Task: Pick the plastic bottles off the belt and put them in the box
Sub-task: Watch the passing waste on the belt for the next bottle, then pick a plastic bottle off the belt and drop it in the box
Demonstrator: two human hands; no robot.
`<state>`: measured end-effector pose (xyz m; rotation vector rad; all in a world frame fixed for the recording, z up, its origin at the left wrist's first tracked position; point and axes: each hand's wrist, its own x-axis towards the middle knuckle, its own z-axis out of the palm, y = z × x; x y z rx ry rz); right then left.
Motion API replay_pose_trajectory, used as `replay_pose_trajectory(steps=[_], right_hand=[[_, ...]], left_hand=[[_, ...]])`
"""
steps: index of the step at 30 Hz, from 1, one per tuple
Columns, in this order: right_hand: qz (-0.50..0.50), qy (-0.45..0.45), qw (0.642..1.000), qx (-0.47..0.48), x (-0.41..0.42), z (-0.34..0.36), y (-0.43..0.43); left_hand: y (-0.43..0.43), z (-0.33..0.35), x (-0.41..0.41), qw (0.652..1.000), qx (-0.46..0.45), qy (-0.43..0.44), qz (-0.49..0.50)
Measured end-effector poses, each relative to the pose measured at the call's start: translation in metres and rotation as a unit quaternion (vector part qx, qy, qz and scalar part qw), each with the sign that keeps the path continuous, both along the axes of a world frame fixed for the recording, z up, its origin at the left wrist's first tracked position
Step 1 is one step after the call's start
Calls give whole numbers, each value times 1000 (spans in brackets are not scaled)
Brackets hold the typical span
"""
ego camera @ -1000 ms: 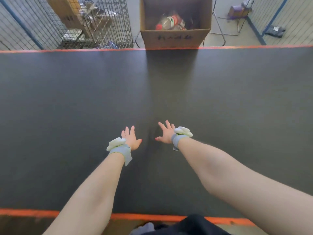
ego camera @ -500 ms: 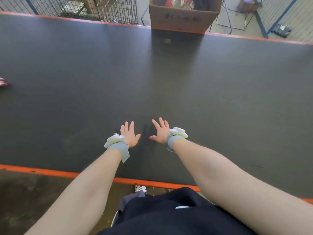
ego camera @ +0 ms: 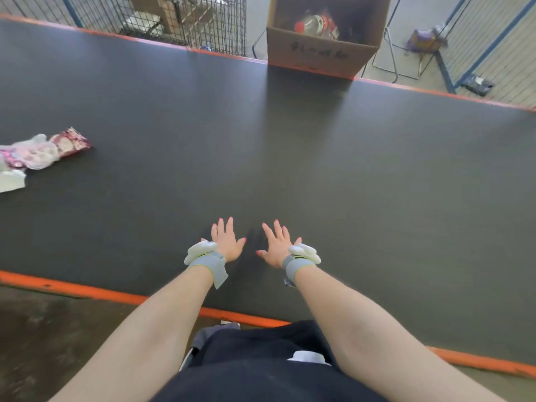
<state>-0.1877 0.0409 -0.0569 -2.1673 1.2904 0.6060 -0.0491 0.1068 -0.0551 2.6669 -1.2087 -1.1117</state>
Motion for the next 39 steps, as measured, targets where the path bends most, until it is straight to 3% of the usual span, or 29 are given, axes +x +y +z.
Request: replay_pose_trajectory(steps=[10, 19, 30, 36, 39], right_hand=[[-2, -26, 1000, -12, 13, -2, -13], [-6, -61, 998, 33, 44, -5, -22], [19, -119, 992, 47, 123, 10, -68], [47, -130, 990, 24, 136, 5, -101], [15, -126, 991, 36, 135, -1, -112]], left_hand=[[1, 3, 14, 998, -22, 21, 61], [0, 11, 57, 980, -94, -89, 152], [-3, 12, 127, 949, -97, -67, 292], [-11, 10, 141, 947, -127, -92, 281], [-21, 8, 159, 949, -111, -124, 266]])
